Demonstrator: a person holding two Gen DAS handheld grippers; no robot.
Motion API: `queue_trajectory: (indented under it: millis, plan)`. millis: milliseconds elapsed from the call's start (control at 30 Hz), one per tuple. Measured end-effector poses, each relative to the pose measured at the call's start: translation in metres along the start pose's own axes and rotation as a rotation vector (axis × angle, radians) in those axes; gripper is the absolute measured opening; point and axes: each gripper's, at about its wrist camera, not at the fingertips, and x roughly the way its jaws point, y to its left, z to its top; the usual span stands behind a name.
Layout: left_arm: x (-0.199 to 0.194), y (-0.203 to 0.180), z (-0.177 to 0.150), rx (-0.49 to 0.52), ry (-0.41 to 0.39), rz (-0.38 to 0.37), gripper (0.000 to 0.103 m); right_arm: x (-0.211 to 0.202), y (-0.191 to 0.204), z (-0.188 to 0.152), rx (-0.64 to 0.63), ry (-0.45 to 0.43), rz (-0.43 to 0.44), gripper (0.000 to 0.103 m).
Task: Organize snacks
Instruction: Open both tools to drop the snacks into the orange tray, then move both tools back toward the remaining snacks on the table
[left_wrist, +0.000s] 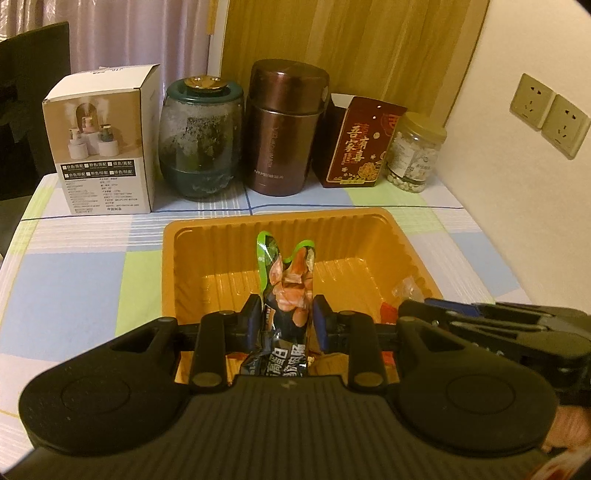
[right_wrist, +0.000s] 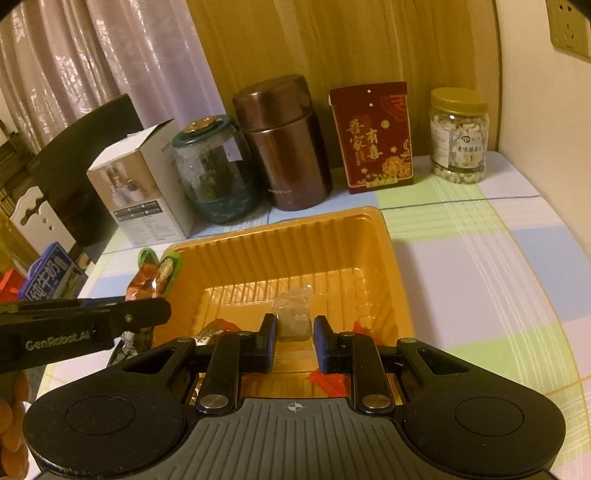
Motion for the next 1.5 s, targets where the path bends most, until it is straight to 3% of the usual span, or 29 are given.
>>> queue_trajectory:
  millis: [733,767,833,867,900,1233,1500]
  plan:
    - [-0.011,0.009,-0.018,-0.004,0.014,0.017,0.027,-0.007,0.007,0.006,-0.002,-0.044,0.039,0.022]
    - [-0.012,0.010,-0.018,-0.005,0.014,0.019,0.027,-0.007,0.007,0.007,0.003,-0.048,0.048,0.024]
    - [-0.014,0.012,-0.020,-0.005,0.014,0.023,0.027,-0.007,0.004,0.008,0.029,-0.055,0.055,0.048]
    - [-0.015,0.012,-0.021,-0.004,0.014,0.026,0.027,-0.009,0.003,0.007,0.044,-0.067,0.050,0.073]
    - [-0.016,0.012,-0.023,-0.002,0.014,0.029,0.027,-0.012,0.001,0.006,0.053,-0.084,0.051,0.077]
    - [-0.042,0.008,-0.051,-0.021,0.015,0.031,0.027,-0.042,-0.003,-0.012,0.068,-0.069,0.021,0.077]
    - [-0.090,-0.010,-0.080,-0.020,0.001,0.040,0.040,-0.098,0.008,-0.049,0.070,-0.068,0.003,0.077]
